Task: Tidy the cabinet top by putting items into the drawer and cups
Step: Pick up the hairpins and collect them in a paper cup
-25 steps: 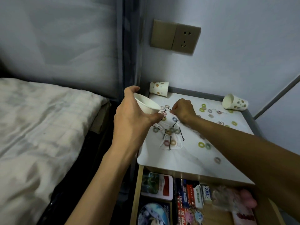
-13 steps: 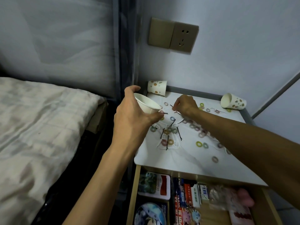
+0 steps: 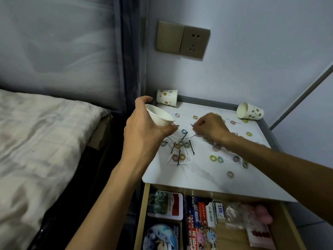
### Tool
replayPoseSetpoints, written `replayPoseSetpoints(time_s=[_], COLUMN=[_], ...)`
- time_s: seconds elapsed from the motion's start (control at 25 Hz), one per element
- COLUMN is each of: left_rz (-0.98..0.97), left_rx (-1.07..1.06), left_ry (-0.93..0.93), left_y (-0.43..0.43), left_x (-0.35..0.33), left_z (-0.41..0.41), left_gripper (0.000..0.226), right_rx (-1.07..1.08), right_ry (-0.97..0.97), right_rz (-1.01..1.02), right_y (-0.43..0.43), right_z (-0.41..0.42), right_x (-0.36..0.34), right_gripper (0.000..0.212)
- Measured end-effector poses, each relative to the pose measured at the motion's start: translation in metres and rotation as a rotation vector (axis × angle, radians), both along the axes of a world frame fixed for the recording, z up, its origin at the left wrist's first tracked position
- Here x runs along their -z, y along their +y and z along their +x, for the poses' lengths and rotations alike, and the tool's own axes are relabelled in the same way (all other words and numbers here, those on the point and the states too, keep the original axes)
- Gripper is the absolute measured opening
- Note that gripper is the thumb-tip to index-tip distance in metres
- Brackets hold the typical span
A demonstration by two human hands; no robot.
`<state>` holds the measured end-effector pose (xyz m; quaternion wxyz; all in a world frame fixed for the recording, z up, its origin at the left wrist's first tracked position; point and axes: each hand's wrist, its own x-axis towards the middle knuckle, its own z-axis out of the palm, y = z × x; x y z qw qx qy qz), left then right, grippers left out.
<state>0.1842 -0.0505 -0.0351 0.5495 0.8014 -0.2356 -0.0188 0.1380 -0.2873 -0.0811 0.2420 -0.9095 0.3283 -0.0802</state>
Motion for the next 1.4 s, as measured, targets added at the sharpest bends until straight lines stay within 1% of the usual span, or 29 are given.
replayPoseSetpoints(time_s=[0.12, 0.24, 0.32, 0.4, 0.6, 0.8, 0.96, 1.04, 1.24, 1.4], left_rz=[0.004, -0.002, -0.004, -0.002, -0.007, -0.009, -0.007, -0.006, -0.010, -0.010], left_rx=[0.006, 0.005, 0.004, 0.006, -0.001, -0.002, 0.001, 0.001, 0.000, 0.003], left_ry=[0.002, 0.003, -0.003, -0.006, -0.004, 0.001, 0.002, -0.001, 0.003, 0.001], left_y=[-0.002, -0.003, -0.004, -0.005, -0.004, -0.005, -0.006, -0.006, -0.007, -0.008], left_x=[-0.002, -0.003, -0.002, -0.001, -0.001, -0.002, -0.001, -0.001, -0.001, -0.002], left_z=[-0.003, -0.009, -0.011, -0.011, -0.008, -0.007, -0.008, -0.009, -0.009, -0.009], left_gripper=[0.088, 0.089, 0.089, 0.089, 0.089, 0.089, 0.089, 0.088, 0.087, 0.087], right_rx=[-0.019, 0.057, 0.091, 0.097, 0.091, 0.053, -0.039, -0.045, 0.004, 0.029], right_ry=[0.117, 0.136, 0.136, 0.166, 0.245, 0.372, 0.454, 0.459, 0.335, 0.286], right_rz=[0.046, 0.102, 0.087, 0.014, -0.130, -0.279, -0.369, -0.336, -0.064, -0.032], right_y=[0.019, 0.019, 0.019, 0.020, 0.023, 0.029, 0.036, 0.035, 0.012, 0.009], right_z=[-0.029, -0.028, -0.022, -0.018, -0.014, -0.018, -0.028, -0.030, -0.032, -0.039], right_x=[0.012, 0.027, 0.034, 0.039, 0.032, 0.021, 0.017, 0.018, 0.025, 0.025], right_gripper=[0.009, 0.012, 0.026, 0.037, 0.025, 0.008, 0.009, 0.009, 0.010, 0.012])
